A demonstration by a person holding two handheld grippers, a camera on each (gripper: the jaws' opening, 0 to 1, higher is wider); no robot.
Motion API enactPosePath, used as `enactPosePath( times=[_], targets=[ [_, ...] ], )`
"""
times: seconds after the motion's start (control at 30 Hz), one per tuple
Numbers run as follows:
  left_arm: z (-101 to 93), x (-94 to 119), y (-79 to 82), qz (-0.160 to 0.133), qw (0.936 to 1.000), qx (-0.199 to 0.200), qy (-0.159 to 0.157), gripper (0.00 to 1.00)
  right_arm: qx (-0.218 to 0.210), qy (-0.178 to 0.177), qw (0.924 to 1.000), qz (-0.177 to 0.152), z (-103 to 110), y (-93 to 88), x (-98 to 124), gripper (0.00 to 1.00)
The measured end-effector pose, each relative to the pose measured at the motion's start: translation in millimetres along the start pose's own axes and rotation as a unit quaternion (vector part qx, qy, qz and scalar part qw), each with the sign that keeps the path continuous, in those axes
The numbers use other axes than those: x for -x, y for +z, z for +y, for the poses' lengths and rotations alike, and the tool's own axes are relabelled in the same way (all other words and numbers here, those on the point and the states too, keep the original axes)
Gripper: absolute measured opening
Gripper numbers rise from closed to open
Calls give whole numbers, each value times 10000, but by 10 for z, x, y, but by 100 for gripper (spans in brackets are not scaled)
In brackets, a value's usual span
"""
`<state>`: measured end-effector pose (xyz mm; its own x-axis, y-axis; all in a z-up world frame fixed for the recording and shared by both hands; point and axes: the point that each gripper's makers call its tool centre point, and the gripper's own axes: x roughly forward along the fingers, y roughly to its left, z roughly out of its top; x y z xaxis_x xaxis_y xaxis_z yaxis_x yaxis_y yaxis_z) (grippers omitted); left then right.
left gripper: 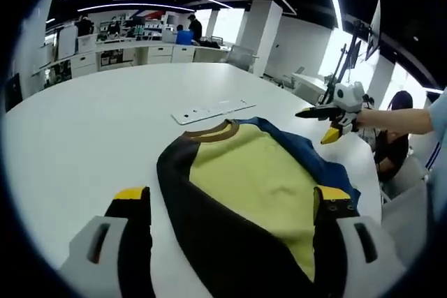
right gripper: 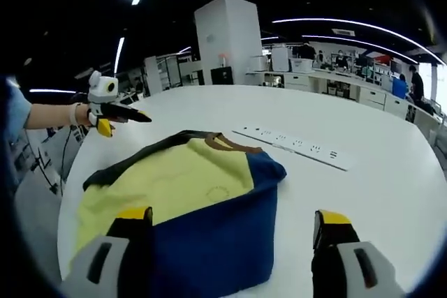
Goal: Fold the garment on the visible template until the final outline fits inside the template.
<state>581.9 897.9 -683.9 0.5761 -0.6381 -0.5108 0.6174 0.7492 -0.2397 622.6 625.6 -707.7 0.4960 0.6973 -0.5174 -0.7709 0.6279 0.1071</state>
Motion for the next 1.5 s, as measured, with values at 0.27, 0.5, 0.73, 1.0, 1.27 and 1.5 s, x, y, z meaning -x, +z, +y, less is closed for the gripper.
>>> enactPosePath(
  times=[0.27, 0.5, 0.73, 1.0, 1.27, 1.5],
  targets=[
    [-167, 197, -68, 22, 10000, -60, 39, 94, 65, -11, 10000, -27, 172, 3, 261, 95],
    [-270, 339, -70, -46, 9999, -109, 71, 92, 22, -93, 9999, -68, 286, -36, 447, 93],
    [-393, 460, -125, -105, 9999, -105, 44, 91, -102, -135, 9998, -89, 416, -130, 595, 92],
    [-483, 619, -239, -92, 9999, -99, 51, 90, -131, -213, 9996, -85, 514, -223, 737, 90],
    [-594, 744, -399, -136, 9999, 27, 77, 89, -232, -198, 9995, -94, 691, -382, 841, 87],
    [-695, 834, -503, -166, 9997, 127, 92, 89, -245, -139, 9996, -12, 834, -523, 874, 85]
  ],
)
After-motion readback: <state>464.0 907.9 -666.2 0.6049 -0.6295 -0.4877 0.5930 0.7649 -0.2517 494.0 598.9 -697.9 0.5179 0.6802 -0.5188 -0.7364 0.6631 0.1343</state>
